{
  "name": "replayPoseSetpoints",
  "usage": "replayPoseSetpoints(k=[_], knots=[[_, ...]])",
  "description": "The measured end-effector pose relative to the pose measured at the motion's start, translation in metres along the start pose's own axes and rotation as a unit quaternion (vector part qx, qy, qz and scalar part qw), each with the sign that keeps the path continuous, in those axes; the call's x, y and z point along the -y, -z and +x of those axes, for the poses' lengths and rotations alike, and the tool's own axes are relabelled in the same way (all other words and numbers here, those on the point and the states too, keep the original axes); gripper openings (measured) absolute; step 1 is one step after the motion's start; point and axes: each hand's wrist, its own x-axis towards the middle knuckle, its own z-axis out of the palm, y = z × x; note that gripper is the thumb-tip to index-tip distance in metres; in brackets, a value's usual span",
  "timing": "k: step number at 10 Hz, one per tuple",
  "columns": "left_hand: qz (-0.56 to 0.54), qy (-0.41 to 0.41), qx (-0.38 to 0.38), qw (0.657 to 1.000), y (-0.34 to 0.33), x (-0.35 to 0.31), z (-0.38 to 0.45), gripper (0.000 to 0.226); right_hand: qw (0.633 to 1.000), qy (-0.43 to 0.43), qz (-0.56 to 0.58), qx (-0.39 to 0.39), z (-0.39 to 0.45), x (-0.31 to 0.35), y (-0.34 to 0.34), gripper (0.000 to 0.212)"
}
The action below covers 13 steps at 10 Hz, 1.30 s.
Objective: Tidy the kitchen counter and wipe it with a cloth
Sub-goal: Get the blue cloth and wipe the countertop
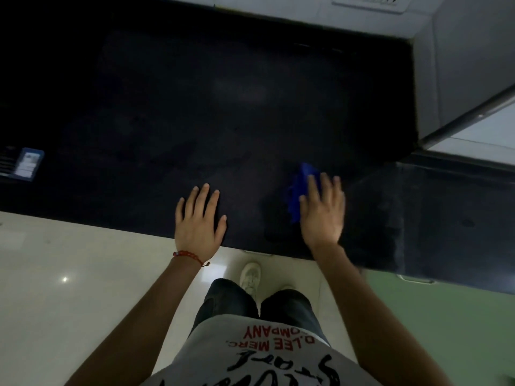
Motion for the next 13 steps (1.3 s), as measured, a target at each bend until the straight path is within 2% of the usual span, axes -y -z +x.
replayPoseSetpoints(k=[1,2,3,4,5,6,7,8,9,10,11,12,13], knots=[[-0.002,-0.004,0.003,1.000,0.000,0.002,-0.001,0.053,0.981,0.178,-0.055,0.060,-0.037,0.024,-0.011,0.049],[-0.002,-0.003,0.002,1.000,-0.001,0.001,0.000,0.053,0.984,0.166,-0.056,0.032,-0.012,-0.015,-0.004,0.046],[0.002,-0.001,0.000,1.000,-0.001,0.001,0.000,0.053,1.000,-0.010,-0.006,0.011,0.011,-0.029,0.005,0.048],[0.000,-0.001,0.000,1.000,0.000,0.000,0.000,0.053,0.996,0.083,-0.013,0.004,-0.023,0.005,-0.005,0.048],[0.004,-0.001,0.000,1.000,-0.001,0.000,0.000,0.053,0.974,0.209,-0.067,0.054,-0.028,0.002,-0.009,0.047],[0.002,-0.002,-0.005,1.000,-0.002,0.000,0.000,0.053,0.994,0.101,-0.024,0.011,0.019,0.000,0.002,0.047],[0.002,-0.002,-0.003,1.000,-0.001,-0.001,-0.001,0.053,0.999,0.051,0.002,-0.005,0.018,0.024,-0.005,0.047],[0.003,-0.003,-0.001,1.000,-0.001,0.000,0.000,0.054,0.980,0.191,-0.035,0.041,-0.025,0.028,-0.014,0.048],[0.007,-0.002,-0.001,1.000,-0.001,-0.001,-0.001,0.054,0.974,0.217,-0.062,0.019,-0.007,-0.013,-0.009,0.046],[0.002,0.003,0.005,1.000,0.001,-0.001,-0.002,0.054,0.999,0.041,-0.008,-0.004,0.025,-0.038,0.005,0.048],[0.000,0.004,0.010,1.000,0.003,-0.003,-0.002,0.054,0.997,0.068,-0.004,-0.027,-0.011,-0.017,-0.004,0.047],[-0.002,0.007,0.021,1.000,0.005,-0.003,-0.003,0.054,0.968,0.242,-0.065,0.016,-0.042,-0.028,-0.018,0.046],[-0.009,0.010,0.032,0.999,0.006,-0.004,-0.003,0.056,0.987,0.158,-0.017,-0.019,-0.008,-0.054,-0.005,0.046]])
